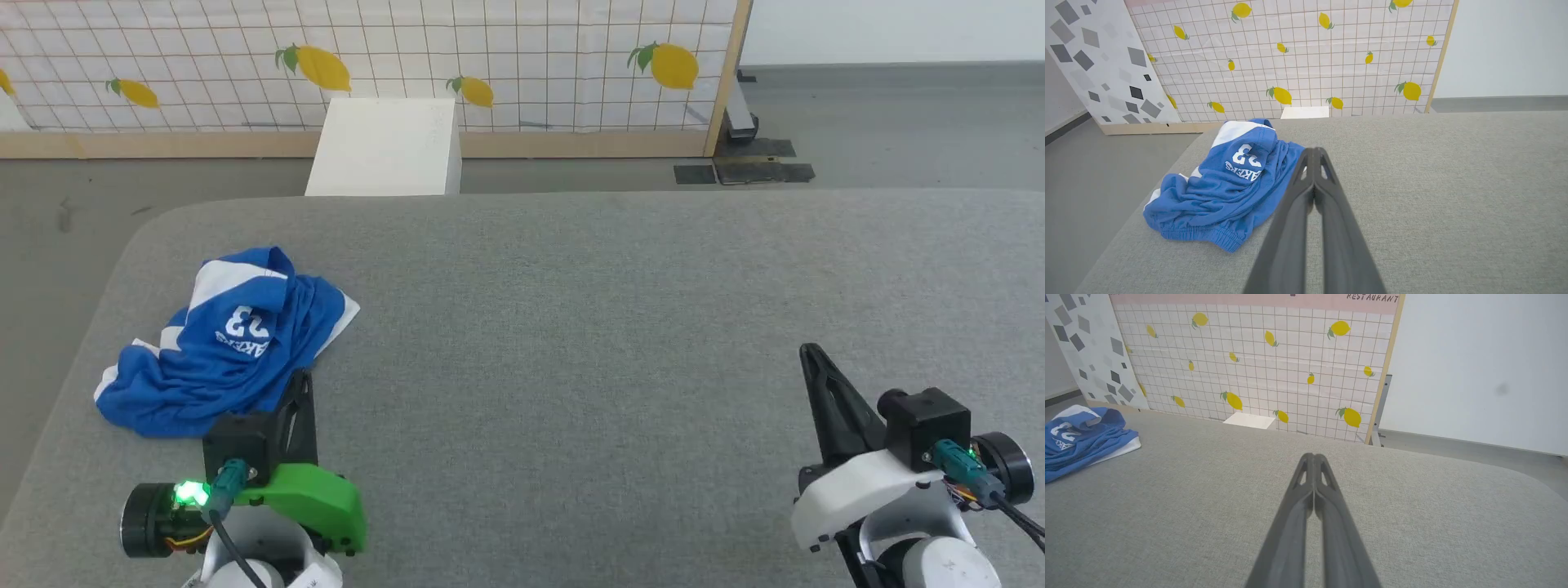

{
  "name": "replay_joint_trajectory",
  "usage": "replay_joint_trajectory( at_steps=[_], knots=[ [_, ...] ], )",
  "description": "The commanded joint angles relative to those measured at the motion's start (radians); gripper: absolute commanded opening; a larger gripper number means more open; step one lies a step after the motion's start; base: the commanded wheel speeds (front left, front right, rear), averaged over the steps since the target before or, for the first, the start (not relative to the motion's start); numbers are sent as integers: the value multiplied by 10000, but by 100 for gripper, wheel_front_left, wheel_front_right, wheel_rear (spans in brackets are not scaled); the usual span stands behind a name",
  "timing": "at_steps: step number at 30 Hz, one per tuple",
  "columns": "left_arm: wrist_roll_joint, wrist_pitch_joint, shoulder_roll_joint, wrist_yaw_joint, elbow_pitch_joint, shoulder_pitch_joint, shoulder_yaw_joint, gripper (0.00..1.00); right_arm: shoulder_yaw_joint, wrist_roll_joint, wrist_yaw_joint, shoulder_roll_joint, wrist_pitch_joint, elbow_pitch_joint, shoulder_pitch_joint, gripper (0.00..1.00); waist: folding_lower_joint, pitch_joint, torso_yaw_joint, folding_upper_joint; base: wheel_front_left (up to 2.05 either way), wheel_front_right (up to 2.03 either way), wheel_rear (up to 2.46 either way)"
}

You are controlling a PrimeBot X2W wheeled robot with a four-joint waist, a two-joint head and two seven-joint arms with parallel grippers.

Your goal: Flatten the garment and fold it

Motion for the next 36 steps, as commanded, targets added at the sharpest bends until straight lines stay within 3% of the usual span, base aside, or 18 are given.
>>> replay_joint_trajectory(
  at_steps=[1,29,30,36],
  knots=[
    [129,12,-45,-11,-28,116,34,0,20,-62,-13,20,-1,-51,145,0,0,0,0,0,0,0,0],
    [129,12,-45,-11,-28,116,34,0,20,-62,-13,20,-1,-51,145,0,0,0,0,0,0,0,0],
    [-1,-1,0,-1,0,1,-1,100,-1,4,0,0,-2,1,1,100,0,0,0,0,0,0,0],
    [-76,-40,1,-8,32,2,-37,100,-10,75,0,-3,-46,42,18,100,0,0,0,0,0,0,0]
  ],
)
